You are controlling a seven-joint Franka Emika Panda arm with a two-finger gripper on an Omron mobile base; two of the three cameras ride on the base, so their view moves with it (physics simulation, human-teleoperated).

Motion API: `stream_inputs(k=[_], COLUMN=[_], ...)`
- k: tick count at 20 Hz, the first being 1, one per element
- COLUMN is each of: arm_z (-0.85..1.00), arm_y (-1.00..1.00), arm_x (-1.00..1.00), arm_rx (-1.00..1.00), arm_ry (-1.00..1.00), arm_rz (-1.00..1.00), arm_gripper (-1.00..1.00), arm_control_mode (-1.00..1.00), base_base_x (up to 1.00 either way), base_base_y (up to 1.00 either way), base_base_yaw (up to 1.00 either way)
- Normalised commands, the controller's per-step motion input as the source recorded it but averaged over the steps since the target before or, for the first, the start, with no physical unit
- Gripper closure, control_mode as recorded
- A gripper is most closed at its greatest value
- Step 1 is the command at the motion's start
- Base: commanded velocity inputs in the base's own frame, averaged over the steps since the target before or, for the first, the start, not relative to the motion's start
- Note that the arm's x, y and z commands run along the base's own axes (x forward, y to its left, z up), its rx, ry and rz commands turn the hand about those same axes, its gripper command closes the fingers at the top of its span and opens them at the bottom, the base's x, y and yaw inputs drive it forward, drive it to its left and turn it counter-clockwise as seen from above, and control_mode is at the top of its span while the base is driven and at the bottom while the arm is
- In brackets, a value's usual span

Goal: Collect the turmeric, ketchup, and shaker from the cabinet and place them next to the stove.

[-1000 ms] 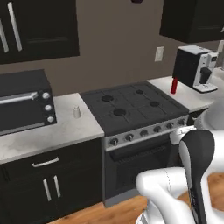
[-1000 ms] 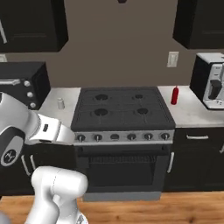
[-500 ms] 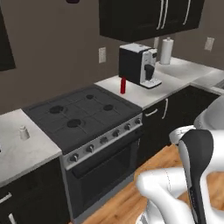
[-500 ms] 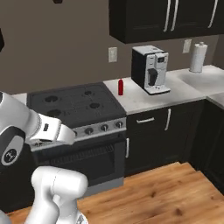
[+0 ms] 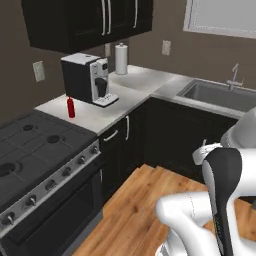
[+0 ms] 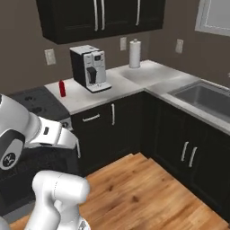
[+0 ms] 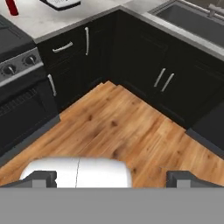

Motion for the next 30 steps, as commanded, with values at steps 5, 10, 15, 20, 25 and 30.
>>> stream_inputs(k=[5,10,15,20,25,30], arm_z=[0.00,0.00,0.00,0.00,0.00,0.00], arm_y=[0.00,0.00,0.00,0.00,0.00,0.00], arm_x=[0.00,0.00,0.00,0.00,0.00,0.00], arm_rx=[0.00,0.00,0.00,0.00,0.00,0.00], arm_ry=[0.00,0.00,0.00,0.00,0.00,0.00], arm_rz=[0.00,0.00,0.00,0.00,0.00,0.00], arm_gripper=[-1.00,-1.00,-1.00,-1.00,-1.00,-1.00], arm_control_mode=[1.00,1.00,1.00,1.00,1.00,1.00], base_base_x=[0.00,0.00,0.04,0.13,0.23,0.39], base_base_y=[-0.88,-0.86,-0.76,-0.67,-0.58,-0.50], base_base_yaw=[-0.43,-0.42,-0.42,-0.40,-0.36,-0.28])
